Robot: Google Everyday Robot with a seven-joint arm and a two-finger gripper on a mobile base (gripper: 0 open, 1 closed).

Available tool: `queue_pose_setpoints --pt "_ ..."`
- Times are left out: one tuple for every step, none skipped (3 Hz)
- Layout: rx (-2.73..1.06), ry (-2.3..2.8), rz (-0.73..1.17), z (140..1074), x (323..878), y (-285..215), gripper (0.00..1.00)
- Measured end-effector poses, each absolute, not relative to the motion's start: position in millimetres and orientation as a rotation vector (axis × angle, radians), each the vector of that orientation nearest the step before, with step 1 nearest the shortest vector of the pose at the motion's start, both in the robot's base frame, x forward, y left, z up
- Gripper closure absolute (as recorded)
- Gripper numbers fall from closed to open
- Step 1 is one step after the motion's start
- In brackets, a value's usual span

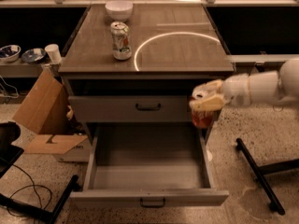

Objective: Pick coke can from middle drawer and place on counter

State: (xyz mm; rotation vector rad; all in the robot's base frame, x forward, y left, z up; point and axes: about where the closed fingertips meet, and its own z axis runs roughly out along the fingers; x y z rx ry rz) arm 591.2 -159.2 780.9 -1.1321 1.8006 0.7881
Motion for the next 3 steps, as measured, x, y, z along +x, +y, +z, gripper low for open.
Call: queue_pose_setpoints --pt "-1.038 1.76 0.744 868 618 -183 1.0" --pt "-0.892 1.688 0.681 945 665 -190 1.0" --pt "-0.785 1.655 0.643 981 716 -173 1.0"
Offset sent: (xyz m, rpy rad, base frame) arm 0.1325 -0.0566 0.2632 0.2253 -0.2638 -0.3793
